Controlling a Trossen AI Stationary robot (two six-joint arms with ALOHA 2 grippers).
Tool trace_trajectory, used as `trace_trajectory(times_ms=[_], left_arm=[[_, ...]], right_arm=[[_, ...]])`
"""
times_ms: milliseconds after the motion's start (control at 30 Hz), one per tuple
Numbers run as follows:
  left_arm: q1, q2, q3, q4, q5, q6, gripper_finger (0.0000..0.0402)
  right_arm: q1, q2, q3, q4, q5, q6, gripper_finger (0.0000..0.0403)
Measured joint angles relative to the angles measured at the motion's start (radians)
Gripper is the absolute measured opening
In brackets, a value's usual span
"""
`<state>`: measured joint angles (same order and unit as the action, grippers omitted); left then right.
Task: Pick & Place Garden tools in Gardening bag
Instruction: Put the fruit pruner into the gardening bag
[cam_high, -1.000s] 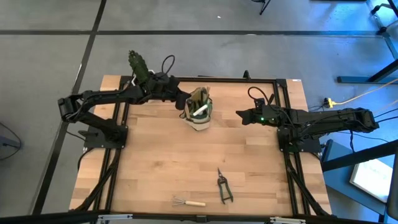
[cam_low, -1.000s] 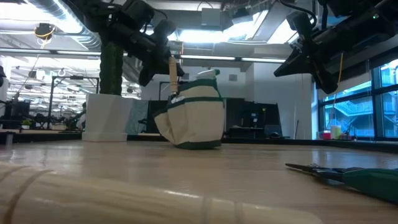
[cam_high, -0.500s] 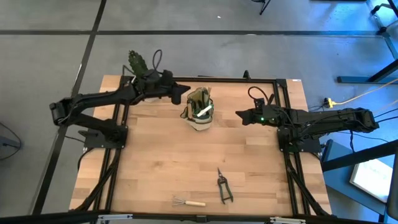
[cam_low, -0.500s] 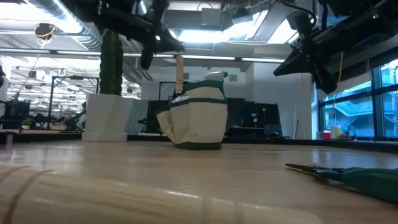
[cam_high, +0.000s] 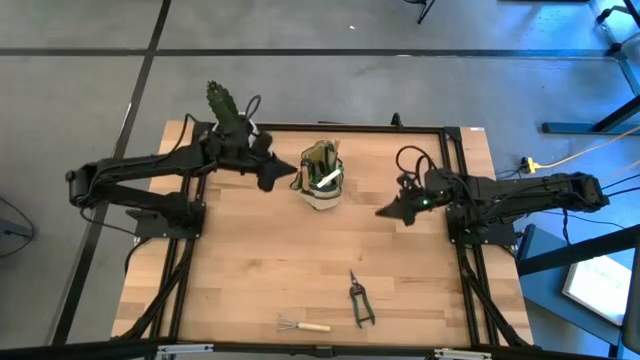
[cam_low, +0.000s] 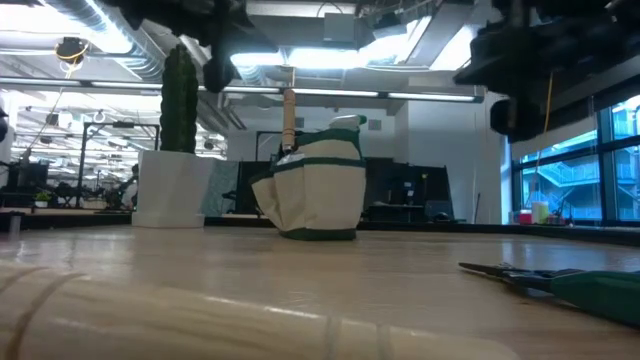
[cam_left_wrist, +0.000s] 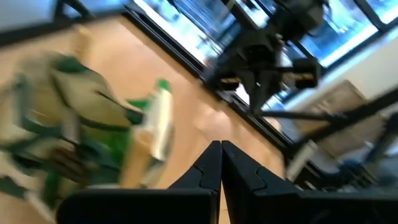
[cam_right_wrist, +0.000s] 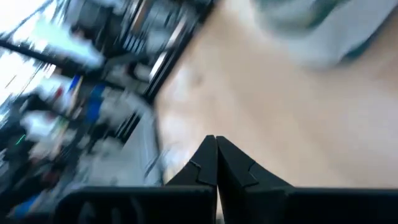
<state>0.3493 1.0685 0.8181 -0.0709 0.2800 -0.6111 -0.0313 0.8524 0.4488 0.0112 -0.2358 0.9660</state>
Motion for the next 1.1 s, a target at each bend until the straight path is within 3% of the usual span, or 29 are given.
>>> trace_trajectory(times_ms=[167, 300, 400, 600, 800, 933, 1100], left_arm=[[-0.103, -0.011, 0.000, 0.000, 0.005, -0.090, 0.0002], [-0.200, -0.011, 0.000, 0.024, -0.009, -0.213, 0.0002], [-0.287, -0.011, 0.000, 0.065, -0.081, -0.303, 0.0002], [-0.480, -0.011, 0.000, 0.083, -0.368, -0.432, 0.0002], [-0.626, 0.029, 0.000, 0.108, -0.591, -0.513, 0.0002], [-0.691, 0.090, 0.000, 0.149, -0.654, -0.555, 0.0004], [-0.731, 0.190, 0.000, 0.214, -0.644, -0.618, 0.0011]], right_arm=[[0.062, 0.000, 0.000, -0.013, -0.174, 0.044, 0.0012], [0.144, 0.000, 0.000, -0.061, -0.210, 0.063, 0.0034], [0.224, 0.000, 0.000, -0.133, -0.166, 0.086, 0.0055], [0.387, 0.000, 0.000, -0.253, -0.015, 0.197, 0.0110], [0.481, 0.036, 0.000, -0.227, 0.067, 0.248, 0.0152], [0.524, 0.116, 0.000, -0.171, 0.068, 0.220, 0.0158], [0.551, 0.293, 0.034, -0.154, 0.083, 0.279, 0.0158]])
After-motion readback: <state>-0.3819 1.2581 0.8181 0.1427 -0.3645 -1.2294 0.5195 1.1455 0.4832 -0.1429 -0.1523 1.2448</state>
